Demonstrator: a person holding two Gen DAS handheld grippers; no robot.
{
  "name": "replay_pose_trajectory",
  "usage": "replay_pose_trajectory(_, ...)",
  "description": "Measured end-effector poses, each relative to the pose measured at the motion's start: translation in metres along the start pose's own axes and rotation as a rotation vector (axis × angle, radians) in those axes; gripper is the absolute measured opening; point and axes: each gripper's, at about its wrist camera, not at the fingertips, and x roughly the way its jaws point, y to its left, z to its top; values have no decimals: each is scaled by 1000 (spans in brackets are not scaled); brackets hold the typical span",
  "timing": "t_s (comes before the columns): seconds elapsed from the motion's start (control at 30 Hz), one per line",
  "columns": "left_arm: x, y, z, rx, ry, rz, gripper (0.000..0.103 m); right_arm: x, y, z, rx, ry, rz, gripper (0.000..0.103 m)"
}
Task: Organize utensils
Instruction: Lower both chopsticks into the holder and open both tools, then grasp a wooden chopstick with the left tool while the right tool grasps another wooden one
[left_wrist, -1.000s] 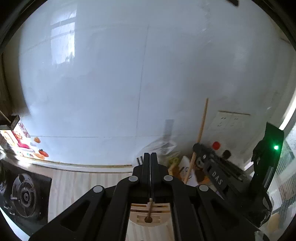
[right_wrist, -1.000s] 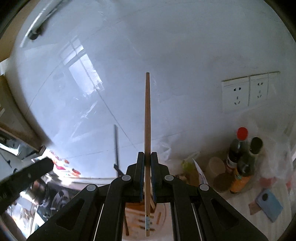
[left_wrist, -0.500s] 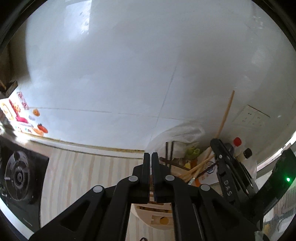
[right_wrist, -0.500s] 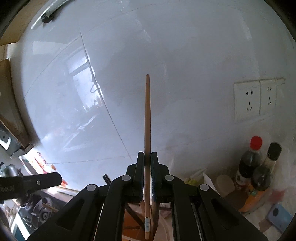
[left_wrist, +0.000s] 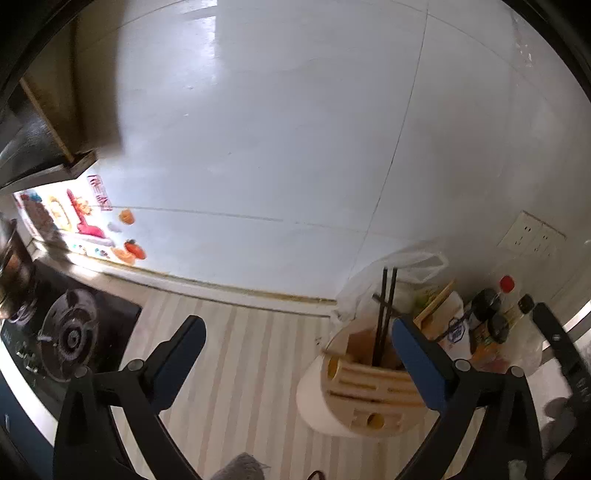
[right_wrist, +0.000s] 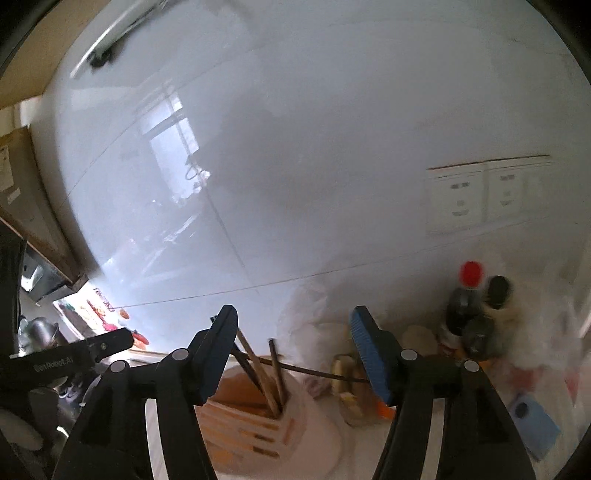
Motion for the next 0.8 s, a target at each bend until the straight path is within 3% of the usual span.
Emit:
replay_pose_trajectory(0.1, -4, 0, -17, 12, 2, 17, 103, -22, -18, -4, 38, 32, -43, 68)
replay_pose_trajectory(0.2, -6, -5, -36, 35, 24, 38, 103, -37, -40, -24, 75, 68, -64, 85)
replay_pose_trajectory(0.33, -6, -22, -75, 91, 58, 55, 103, -46, -73, -58, 102, 144, -140, 85)
replay_pose_trajectory(0.57, 30, -69, -151, 203, 250, 8, 102, -43, -143, -127, 176, 384, -280, 84)
replay_pose_trajectory(0.7, 63, -100, -193, 241, 392, -37, 101, -34, -175, -169, 199, 535, -318, 68)
replay_pose_trajectory(0.77, 80, -114, -213, 239, 473, -88, 94, -27, -189, -188, 208, 602, -321, 59)
replay_pose_trajectory(0.8, 87, -119, -220, 238, 506, -107, 79, -24, -191, -194, 207, 623, -323, 52)
